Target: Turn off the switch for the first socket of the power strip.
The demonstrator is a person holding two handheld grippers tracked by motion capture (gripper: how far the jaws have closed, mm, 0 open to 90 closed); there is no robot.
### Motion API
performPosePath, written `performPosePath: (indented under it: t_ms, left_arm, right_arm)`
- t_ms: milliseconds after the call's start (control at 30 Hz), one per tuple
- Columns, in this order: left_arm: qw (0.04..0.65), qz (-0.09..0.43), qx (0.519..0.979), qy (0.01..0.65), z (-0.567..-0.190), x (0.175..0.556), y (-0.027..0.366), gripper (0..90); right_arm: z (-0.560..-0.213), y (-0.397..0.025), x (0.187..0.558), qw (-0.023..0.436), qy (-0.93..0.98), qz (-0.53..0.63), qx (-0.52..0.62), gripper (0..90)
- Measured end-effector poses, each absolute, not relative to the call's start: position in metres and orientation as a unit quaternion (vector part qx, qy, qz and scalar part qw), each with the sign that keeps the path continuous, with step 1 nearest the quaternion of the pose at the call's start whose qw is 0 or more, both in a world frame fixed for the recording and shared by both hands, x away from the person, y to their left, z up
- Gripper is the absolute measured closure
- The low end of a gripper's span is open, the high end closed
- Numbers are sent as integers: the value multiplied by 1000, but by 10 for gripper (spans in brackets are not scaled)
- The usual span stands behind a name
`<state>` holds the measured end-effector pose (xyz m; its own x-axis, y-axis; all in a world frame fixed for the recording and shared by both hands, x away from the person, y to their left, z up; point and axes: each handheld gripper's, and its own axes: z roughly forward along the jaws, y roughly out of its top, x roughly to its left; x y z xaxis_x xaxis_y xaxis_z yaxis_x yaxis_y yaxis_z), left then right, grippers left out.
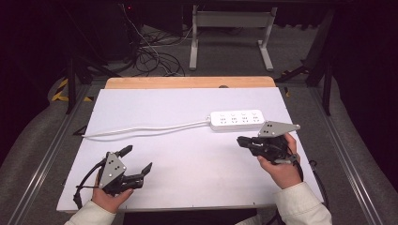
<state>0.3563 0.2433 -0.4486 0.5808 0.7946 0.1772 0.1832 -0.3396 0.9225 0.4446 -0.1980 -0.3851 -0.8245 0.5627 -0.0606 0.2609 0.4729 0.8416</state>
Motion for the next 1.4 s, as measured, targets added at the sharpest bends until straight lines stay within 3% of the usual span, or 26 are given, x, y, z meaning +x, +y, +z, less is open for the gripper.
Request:
performPosePath:
  t_ms: [133, 1033, 1400]
  left_arm:
    - [472, 326, 753, 323, -448, 356, 244, 158]
    - [469, 324, 755, 324, -449, 356, 244, 162]
    - [470, 320, 755, 327, -449, 357, 244, 162]
  right_arm:
    - [-378, -194, 450, 173, 843, 450, 239, 900]
    - [-359, -168, 505, 163, 848, 419, 281, 900]
    - [-369, -153, 537, 162, 857, 392, 294, 900]
